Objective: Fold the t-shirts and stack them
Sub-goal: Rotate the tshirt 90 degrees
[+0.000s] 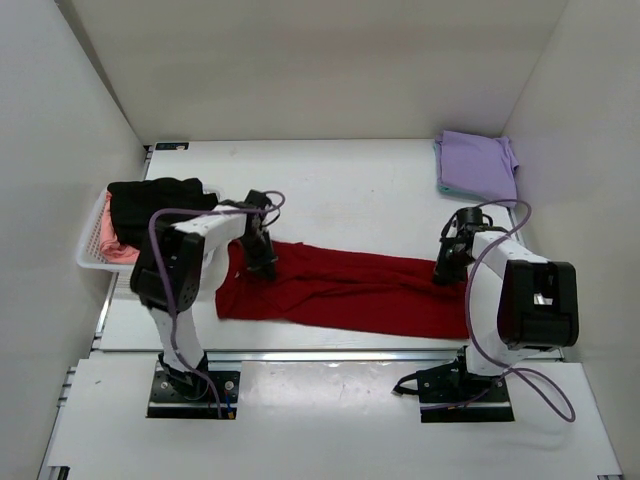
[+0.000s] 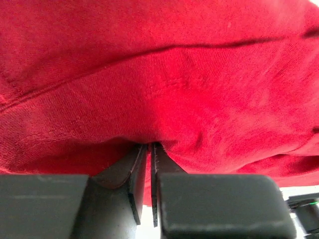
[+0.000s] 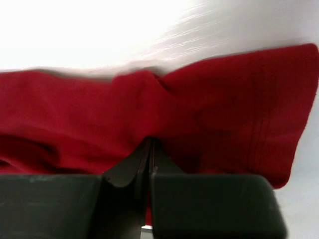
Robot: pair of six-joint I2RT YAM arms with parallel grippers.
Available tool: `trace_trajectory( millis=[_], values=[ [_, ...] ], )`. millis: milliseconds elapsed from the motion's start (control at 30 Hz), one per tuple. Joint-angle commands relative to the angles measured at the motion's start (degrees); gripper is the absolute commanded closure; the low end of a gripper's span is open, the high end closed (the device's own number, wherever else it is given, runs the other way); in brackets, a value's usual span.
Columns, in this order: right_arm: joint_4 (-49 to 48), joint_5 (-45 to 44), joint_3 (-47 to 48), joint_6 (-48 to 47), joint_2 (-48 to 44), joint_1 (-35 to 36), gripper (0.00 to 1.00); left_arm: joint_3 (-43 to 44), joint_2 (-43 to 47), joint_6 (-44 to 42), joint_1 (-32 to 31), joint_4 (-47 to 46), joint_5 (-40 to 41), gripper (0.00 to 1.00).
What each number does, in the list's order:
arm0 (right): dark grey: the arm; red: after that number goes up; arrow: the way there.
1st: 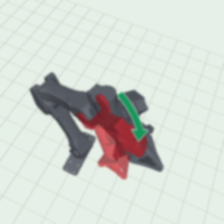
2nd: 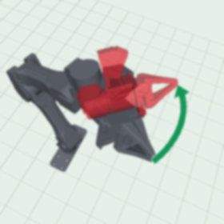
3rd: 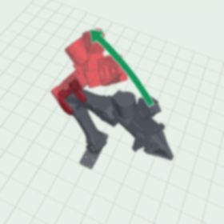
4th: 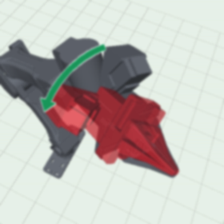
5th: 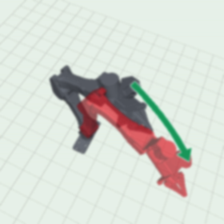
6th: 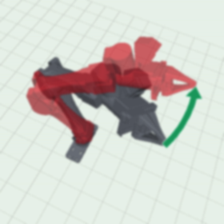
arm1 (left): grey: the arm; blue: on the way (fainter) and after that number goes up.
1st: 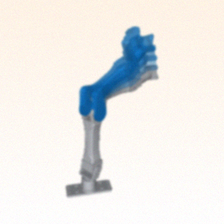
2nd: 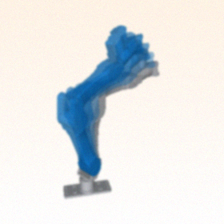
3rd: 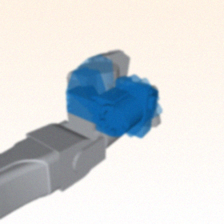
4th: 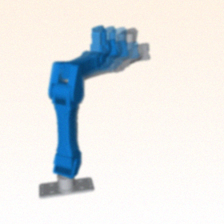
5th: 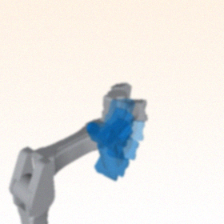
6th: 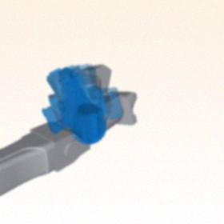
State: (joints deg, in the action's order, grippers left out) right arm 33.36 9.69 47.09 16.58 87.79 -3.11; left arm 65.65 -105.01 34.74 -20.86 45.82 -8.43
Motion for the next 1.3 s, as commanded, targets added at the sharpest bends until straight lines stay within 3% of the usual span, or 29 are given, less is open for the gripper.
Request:
trace_trajectory(
  millis=[0, 133, 167, 200, 233, 300, 333, 367, 500, 533, 667, 767, 1000, 1267],
  values=[
    [4.0, -2.6, 1.2, 4.1, 2.7, 0.6, 1.0, 12.4, -8.6, 1.1, 0.1, -7.1, 1.0, 0.82],
    [7.2, -2.8, 2.7, 8.1, 5.0, 4.9, 1.0, 31.0, -21.6, 0.2, 2.0, -2.4, 0.5, 0.87],
    [8.3, -2.0, 3.3, 10.7, 5.2, 9.7, 1.0, 48.8, -28.6, -1.2, 2.3, 3.9, 0.6, 0.91],
    [8.0, -2.0, 3.8, 12.3, 5.2, 13.4, 1.0, 59.7, -33.9, -2.6, 2.4, 6.1, 0.4, 0.93],
    [8.4, -2.1, 3.6, 14.1, 4.5, 17.3, 1.0, 65.7, -39.8, -3.1, 2.3, 10.1, -0.2, 0.95],
    [6.8, -1.4, 3.3, 17.2, 3.2, 22.5, 0.99, 89.2, -48.8, -2.8, 2.6, 15.1, -2.0, 0.99],
    [6.4, -0.5, 2.5, 19.0, 3.0, 25.4, 1.0, 92.5, -53.0, -1.4, 3.0, 15.0, -4.8, 1.0],
    [5.6, 0.4, 1.8, 21.1, 2.6, 26.1, 1.0, 93.9, -53.8, -0.4, 3.5, 12.2, -7.8, 1.0],
    [3.4, 2.5, -0.2, 26.6, 0.7, 32.3, 1.0, 74.7, -47.3, 1.5, 3.9, -4.4, -9.4, 1.0],
    [2.2, 3.0, -0.2, 27.2, -0.1, 33.5, 1.0, 74.0, -47.0, 1.6, 4.0, -5.7, -9.1, 1.0],
    [-2.9, 2.6, -0.9, 27.6, -5.2, 38.3, 1.0, 86.1, -55.2, 6.1, 5.2, -9.0, -13.4, 0.98],
    [-7.3, 4.6, -3.7, 29.7, -8.8, 38.5, 1.0, 82.9, -55.1, 10.0, 5.7, -16.0, -18.1, 0.98],
    [-7.2, 11.3, -2.6, 23.5, -2.5, 42.5, 1.0, 83.0, -54.9, 14.6, 4.9, -24.6, -22.2, 0.96],
    [-8.6, 18.1, 3.0, 16.6, 0.4, 50.3, 1.0, 83.1, -50.7, 15.2, 6.1, -26.2, -25.0, 0.97]
  ],
)
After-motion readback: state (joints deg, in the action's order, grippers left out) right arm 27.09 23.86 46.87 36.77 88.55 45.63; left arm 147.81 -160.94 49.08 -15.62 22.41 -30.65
